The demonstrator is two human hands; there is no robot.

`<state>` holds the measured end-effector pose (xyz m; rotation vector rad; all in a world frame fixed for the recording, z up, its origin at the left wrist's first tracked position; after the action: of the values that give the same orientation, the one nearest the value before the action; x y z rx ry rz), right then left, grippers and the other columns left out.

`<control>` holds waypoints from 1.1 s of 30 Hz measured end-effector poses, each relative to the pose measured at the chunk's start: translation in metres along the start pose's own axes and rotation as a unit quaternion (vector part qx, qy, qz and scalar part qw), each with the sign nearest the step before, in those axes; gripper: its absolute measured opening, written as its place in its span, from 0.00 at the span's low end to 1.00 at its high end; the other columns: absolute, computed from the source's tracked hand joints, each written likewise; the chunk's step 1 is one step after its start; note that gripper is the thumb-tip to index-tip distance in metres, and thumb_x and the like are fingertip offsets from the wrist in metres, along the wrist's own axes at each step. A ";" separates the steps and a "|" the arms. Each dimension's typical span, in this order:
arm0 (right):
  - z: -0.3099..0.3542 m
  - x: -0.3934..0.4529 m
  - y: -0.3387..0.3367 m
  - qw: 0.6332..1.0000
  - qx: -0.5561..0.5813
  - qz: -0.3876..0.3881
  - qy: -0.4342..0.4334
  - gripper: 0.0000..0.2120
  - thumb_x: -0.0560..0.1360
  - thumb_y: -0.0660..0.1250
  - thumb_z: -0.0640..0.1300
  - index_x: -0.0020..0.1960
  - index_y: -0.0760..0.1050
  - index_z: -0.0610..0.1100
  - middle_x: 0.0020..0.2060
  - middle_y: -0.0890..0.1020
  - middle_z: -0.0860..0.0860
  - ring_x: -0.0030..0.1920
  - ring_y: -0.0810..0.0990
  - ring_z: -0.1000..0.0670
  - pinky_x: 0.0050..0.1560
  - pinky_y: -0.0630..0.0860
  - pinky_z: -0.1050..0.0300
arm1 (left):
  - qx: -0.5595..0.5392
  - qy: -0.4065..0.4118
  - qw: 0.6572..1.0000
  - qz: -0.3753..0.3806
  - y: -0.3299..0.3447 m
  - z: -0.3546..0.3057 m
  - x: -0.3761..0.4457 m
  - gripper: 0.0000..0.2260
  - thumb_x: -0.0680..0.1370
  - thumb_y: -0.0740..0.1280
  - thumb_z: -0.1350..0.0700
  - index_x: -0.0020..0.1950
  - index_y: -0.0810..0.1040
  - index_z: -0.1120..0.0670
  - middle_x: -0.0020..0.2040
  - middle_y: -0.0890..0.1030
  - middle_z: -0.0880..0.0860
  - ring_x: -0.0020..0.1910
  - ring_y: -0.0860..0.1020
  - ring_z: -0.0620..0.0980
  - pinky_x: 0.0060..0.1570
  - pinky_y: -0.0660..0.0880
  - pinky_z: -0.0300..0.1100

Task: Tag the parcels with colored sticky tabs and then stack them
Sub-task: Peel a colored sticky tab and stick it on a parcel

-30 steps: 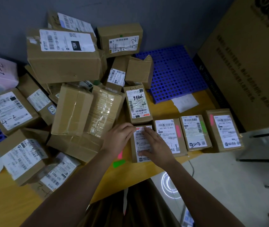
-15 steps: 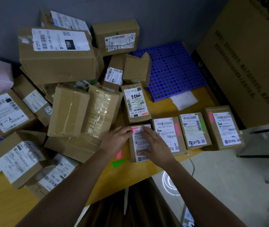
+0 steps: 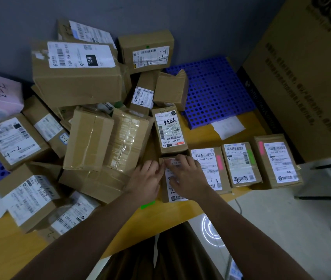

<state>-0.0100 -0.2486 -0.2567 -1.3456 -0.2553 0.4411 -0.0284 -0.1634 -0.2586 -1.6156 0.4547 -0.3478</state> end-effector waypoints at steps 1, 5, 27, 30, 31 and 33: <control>0.001 0.002 0.000 1.000 -0.015 -0.003 0.004 0.25 0.69 0.55 0.55 0.61 0.78 0.48 0.49 0.78 0.44 0.46 0.78 0.42 0.41 0.77 0.49 | 0.001 -0.003 1.000 0.001 0.001 0.000 0.000 0.27 0.64 0.67 0.50 0.62 0.78 0.57 0.43 0.74 0.53 0.45 0.69 0.53 0.35 0.73 0.46; 0.002 0.007 -0.003 0.999 -0.050 -0.004 0.007 0.24 0.69 0.54 0.55 0.56 0.81 0.49 0.46 0.78 0.44 0.43 0.78 0.43 0.38 0.76 0.50 | 0.015 -0.007 0.999 0.029 0.002 -0.001 -0.003 0.28 0.63 0.67 0.50 0.63 0.78 0.57 0.42 0.76 0.54 0.42 0.73 0.54 0.34 0.73 0.44; -0.010 0.025 0.006 0.984 0.068 0.153 0.062 0.21 0.77 0.53 0.51 0.66 0.75 0.51 0.67 0.68 0.47 0.69 0.63 0.42 0.66 0.64 0.47 | -0.041 -0.061 0.991 0.108 -0.009 0.003 -0.004 0.31 0.62 0.76 0.54 0.64 0.76 0.53 0.46 0.75 0.56 0.47 0.75 0.56 0.36 0.73 0.46; -0.023 0.017 0.000 0.962 0.213 0.129 0.111 0.23 0.76 0.56 0.42 0.69 0.71 0.44 0.68 0.69 0.45 0.68 0.64 0.41 0.68 0.61 0.52 | -0.101 -0.114 0.980 0.131 -0.005 0.010 0.003 0.21 0.78 0.60 0.55 0.71 0.67 0.50 0.60 0.69 0.56 0.62 0.65 0.56 0.57 0.66 0.46; -0.024 0.011 -0.006 0.961 0.230 0.104 0.117 0.22 0.76 0.59 0.38 0.70 0.70 0.42 0.68 0.70 0.44 0.67 0.65 0.41 0.68 0.62 0.52 | -0.119 -0.130 0.976 0.131 -0.004 0.013 0.005 0.19 0.79 0.58 0.55 0.71 0.68 0.49 0.60 0.68 0.55 0.63 0.65 0.55 0.60 0.65 0.46; -0.019 -0.002 -0.014 0.971 0.206 0.032 0.114 0.19 0.75 0.64 0.39 0.66 0.73 0.41 0.62 0.74 0.42 0.61 0.71 0.40 0.62 0.70 0.46 | -0.154 -0.145 0.969 0.126 -0.005 0.017 0.009 0.18 0.80 0.58 0.54 0.70 0.71 0.48 0.59 0.68 0.55 0.62 0.65 0.55 0.61 0.65 0.45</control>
<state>-0.0015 -0.2684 -0.2465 -0.9863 0.0707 0.3640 -0.0118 -0.1530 -0.2559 -1.8474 0.4988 0.1590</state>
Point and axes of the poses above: each hand's wrist, its own x-axis towards the middle knuckle, its own y-axis out of the palm, z = x × y, the point moved 10 cm from there along x, towards the middle knuckle
